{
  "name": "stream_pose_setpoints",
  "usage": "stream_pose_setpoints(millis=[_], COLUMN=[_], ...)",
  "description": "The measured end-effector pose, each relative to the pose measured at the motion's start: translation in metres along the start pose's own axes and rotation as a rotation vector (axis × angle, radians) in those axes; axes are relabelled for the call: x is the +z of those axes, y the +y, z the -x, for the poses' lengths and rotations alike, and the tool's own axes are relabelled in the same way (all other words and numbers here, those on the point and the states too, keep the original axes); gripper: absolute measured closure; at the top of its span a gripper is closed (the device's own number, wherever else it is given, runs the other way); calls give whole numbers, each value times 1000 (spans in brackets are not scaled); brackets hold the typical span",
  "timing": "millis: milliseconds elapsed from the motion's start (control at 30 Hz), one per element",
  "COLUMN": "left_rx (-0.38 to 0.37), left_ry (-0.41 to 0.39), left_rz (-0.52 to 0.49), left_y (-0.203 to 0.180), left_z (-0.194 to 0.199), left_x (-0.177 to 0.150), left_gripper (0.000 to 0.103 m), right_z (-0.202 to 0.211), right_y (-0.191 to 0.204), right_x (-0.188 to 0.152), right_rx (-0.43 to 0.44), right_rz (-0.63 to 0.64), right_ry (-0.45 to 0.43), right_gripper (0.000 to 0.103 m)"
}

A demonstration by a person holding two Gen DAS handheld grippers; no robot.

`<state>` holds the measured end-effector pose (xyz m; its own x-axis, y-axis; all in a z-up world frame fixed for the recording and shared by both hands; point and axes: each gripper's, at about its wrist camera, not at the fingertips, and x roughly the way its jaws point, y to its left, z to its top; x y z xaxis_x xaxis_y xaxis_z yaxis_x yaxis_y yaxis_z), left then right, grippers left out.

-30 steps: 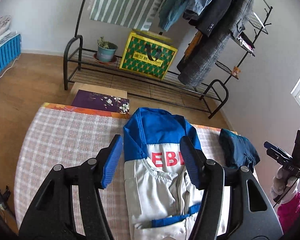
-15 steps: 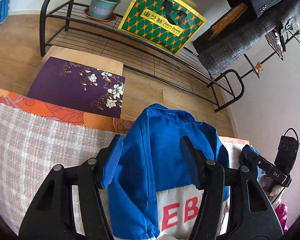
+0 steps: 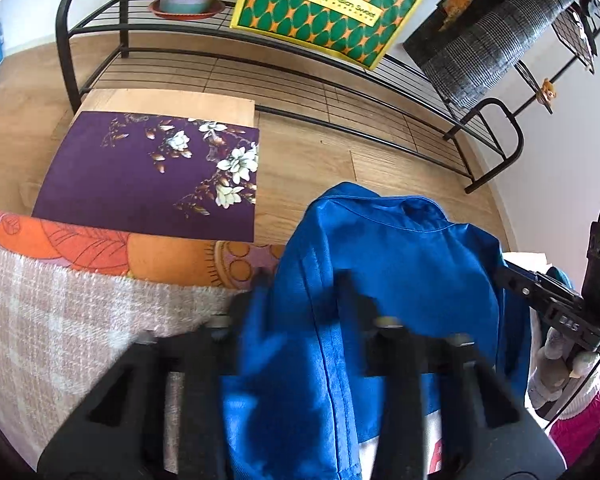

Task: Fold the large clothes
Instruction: 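Grasp the blue collar with both tools and lift it, then flip the folded jacket over onto its blue back with both tools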

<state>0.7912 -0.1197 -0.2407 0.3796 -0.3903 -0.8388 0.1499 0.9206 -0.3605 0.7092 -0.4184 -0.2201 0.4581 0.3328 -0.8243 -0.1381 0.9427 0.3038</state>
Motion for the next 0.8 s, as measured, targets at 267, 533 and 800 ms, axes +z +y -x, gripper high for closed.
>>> stream_pose_setpoints(millis=[267,533,800], left_rx=[7,-28,-75], left_ry=[-113,-215,-271], left_rz=[-51,-104,-166], left_y=[-21,-50,-79], left_z=[37,123,213], left_x=[-6,-30,-89], left_gripper=[103,103,103], right_z=[28,101,197], right_y=[9,35,64], right_x=[-7,-19,-62], right_rx=[-64,-17,1], right_rz=[-12,32,54], right_ry=[-116,-214,-297], right_gripper=[101,102,102])
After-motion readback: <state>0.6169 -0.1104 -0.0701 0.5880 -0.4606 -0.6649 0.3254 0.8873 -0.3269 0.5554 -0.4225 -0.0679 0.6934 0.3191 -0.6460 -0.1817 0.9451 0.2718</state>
